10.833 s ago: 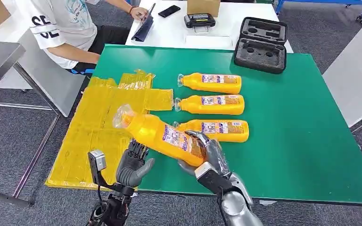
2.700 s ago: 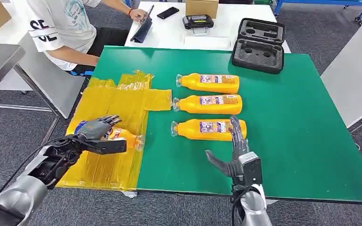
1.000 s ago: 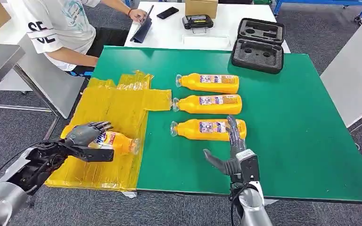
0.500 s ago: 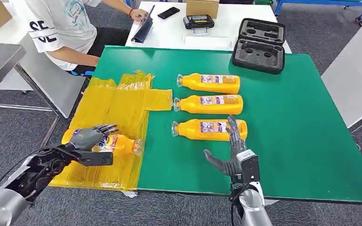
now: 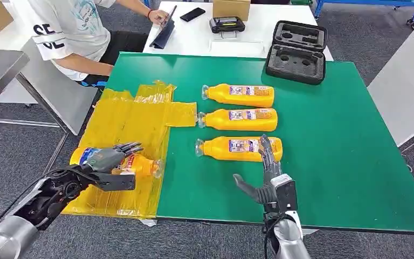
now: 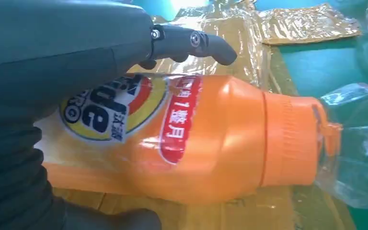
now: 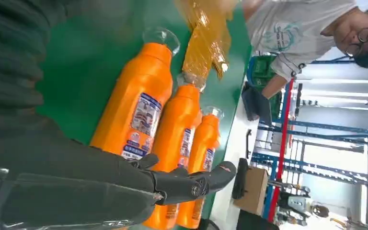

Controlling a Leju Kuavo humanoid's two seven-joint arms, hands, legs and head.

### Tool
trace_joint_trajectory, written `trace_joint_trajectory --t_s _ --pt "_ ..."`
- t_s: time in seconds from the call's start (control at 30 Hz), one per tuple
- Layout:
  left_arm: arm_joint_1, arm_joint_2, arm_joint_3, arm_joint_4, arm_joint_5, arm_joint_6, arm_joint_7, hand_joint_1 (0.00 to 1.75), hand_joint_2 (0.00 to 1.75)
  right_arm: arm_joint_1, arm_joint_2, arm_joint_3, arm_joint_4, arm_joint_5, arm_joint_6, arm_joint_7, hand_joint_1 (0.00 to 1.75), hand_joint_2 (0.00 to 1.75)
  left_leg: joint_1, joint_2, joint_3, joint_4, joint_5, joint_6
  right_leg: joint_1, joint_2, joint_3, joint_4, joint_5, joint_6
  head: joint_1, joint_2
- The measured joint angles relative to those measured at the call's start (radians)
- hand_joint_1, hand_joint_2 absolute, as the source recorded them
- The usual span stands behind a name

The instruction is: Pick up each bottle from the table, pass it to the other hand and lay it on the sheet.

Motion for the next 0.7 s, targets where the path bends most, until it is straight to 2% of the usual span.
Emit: trace_joint_trajectory --t_s 0.4,0.7 --pt "-0.013 -0.001 -0.005 0.010 0.003 -0.038 -0.008 0.00 1.75 -0.012 -0.001 0.001 0.015 0.003 0.000 0.008 0.00 1.75 0.000 0.000 -0.001 0.000 0.000 0.000 0.000 0.000 0.000 0.000 0.000 0.000 0.000 0.000" --pt "-0.013 0.083 -0.020 -0.054 0.049 -0.159 -0.024 0.00 1.75 -0.020 -0.002 0.003 0.033 -0.005 0.000 0.010 0.00 1.75 0.000 0.002 -0.001 0.000 0.000 0.000 0.001 0.000 0.000 0.000 0.000 0.000 0.000 0.000"
